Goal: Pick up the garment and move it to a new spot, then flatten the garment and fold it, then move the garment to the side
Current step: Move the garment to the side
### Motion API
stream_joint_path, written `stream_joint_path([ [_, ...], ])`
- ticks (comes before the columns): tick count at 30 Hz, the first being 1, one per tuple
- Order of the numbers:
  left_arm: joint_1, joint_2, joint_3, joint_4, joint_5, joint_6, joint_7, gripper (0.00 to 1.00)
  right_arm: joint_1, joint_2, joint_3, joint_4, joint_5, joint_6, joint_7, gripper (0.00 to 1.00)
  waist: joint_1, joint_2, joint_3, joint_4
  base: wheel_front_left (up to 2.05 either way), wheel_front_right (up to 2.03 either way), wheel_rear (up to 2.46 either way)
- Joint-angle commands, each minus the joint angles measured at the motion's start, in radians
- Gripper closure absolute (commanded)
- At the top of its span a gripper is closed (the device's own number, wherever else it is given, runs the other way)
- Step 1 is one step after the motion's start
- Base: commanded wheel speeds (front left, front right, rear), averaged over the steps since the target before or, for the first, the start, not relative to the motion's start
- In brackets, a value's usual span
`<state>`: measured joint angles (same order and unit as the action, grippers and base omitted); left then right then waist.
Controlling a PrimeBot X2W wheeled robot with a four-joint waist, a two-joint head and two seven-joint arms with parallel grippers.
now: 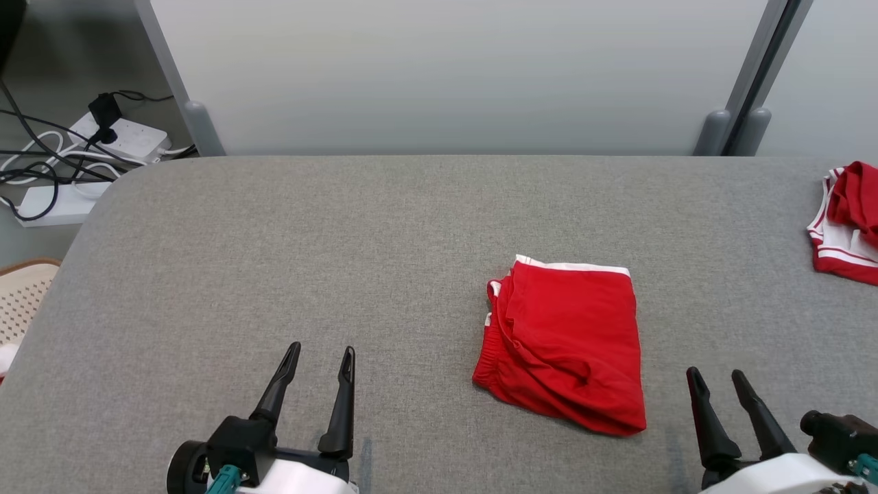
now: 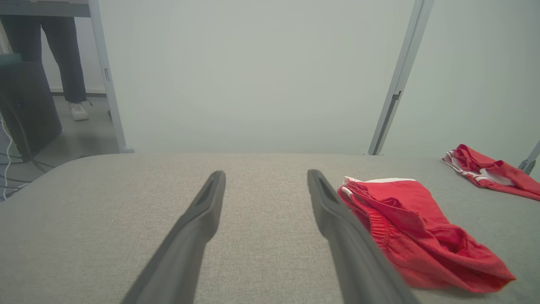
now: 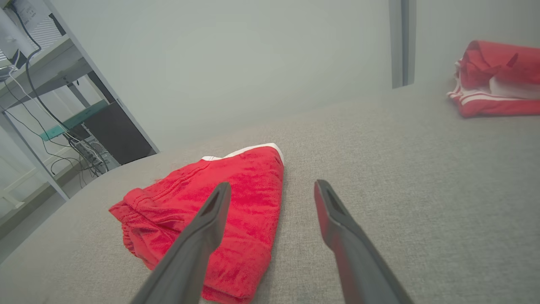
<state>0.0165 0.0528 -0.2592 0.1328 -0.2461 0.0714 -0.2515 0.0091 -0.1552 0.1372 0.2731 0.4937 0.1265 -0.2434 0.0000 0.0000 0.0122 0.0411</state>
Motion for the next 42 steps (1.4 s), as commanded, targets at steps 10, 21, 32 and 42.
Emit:
stream_joint_path([
  [10, -0.047, -0.001, 0.011, -0.043, 0.021, -0.001, -0.010, 0.00, -0.190, -0.079, 0.049, 0.044, 0.439, 0.004, 0.315, 0.00, 0.0000, 0.0000, 0.048, 0.054, 0.00, 0.00, 0.00],
  [21, -0.084, -0.002, -0.018, -0.046, 0.012, 0.003, -0.010, 0.00, -0.338, -0.205, 0.064, 0.207, 0.640, 0.004, 0.520, 0.00, 0.0000, 0.0000, 0.110, 0.133, 0.00, 0.00, 0.00],
  [32, -0.103, -0.002, -0.027, -0.055, 0.005, 0.014, -0.010, 0.00, -0.406, -0.199, 0.121, 0.328, 0.695, 0.004, 0.597, 0.00, 0.0000, 0.0000, 0.143, 0.164, 0.00, 0.00, 0.00],
  [42, -0.115, -0.003, -0.039, -0.056, -0.006, 0.023, -0.010, 0.00, -0.420, -0.218, 0.185, 0.306, 0.742, 0.004, 0.603, 1.00, 0.0000, 0.0000, 0.157, 0.173, 0.00, 0.00, 0.00],
])
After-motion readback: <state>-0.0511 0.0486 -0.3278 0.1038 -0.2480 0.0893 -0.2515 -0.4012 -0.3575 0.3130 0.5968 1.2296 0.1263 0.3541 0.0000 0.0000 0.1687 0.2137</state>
